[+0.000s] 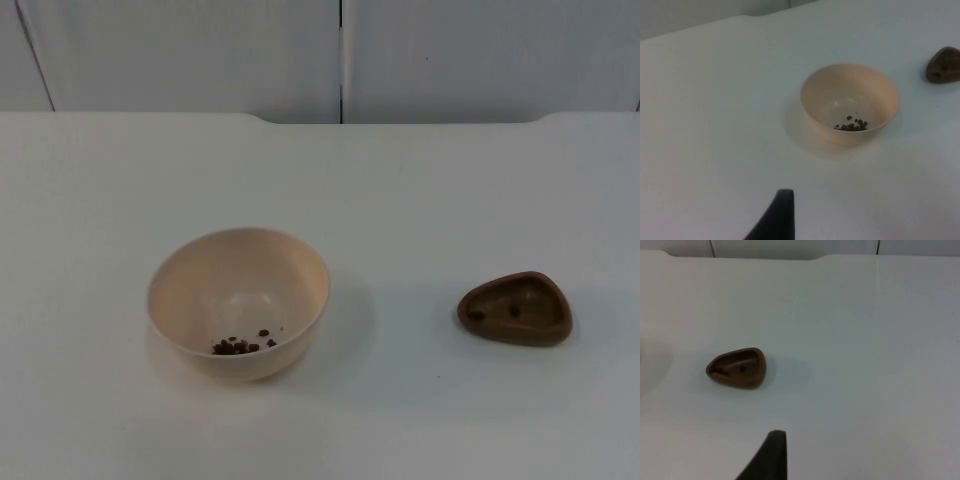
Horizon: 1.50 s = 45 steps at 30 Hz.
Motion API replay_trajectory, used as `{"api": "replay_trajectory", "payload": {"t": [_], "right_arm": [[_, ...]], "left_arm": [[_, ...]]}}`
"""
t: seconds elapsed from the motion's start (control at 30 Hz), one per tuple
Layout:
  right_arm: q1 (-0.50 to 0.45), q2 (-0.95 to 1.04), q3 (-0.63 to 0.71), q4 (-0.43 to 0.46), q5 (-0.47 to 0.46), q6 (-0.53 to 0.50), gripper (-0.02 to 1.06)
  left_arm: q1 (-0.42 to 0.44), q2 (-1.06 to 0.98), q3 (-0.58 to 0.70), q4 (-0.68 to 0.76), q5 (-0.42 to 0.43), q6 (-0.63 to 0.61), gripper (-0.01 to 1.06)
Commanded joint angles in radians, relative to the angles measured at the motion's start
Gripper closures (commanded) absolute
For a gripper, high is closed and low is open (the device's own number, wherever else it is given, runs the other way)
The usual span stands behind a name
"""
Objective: Pick up the bowl with the left hand and pour the coffee beans from the cup into the bowl with the right hand.
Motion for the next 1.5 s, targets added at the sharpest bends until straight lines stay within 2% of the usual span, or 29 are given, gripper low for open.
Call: {"api": "replay_trajectory", "payload": {"t": [0.0,0.47,1.27,1.47], "right_arm": [[-0.006,-0.004,0.000,-0.001,-0.006,0.003,-0.01],[-0.006,-0.004,0.000,-0.001,-0.006,0.003,-0.01],[-0.006,-0.004,0.000,-0.001,-0.006,0.003,-0.01],[-0.006,-0.004,0.000,-0.001,-0.006,0.003,-0.01]], "left_arm": [[-0.002,-0.004,0.005,-0.013,-0.012,0.001,0.00],[0.011,-0.004,0.005,-0.012,-0.012,0.001,0.00],[0.352,-0.004,0.005,-0.010,-0.012,0.001,0.00],[0.408,-0.004,0.005,-0.010,-0.012,0.001,0.00]]}}
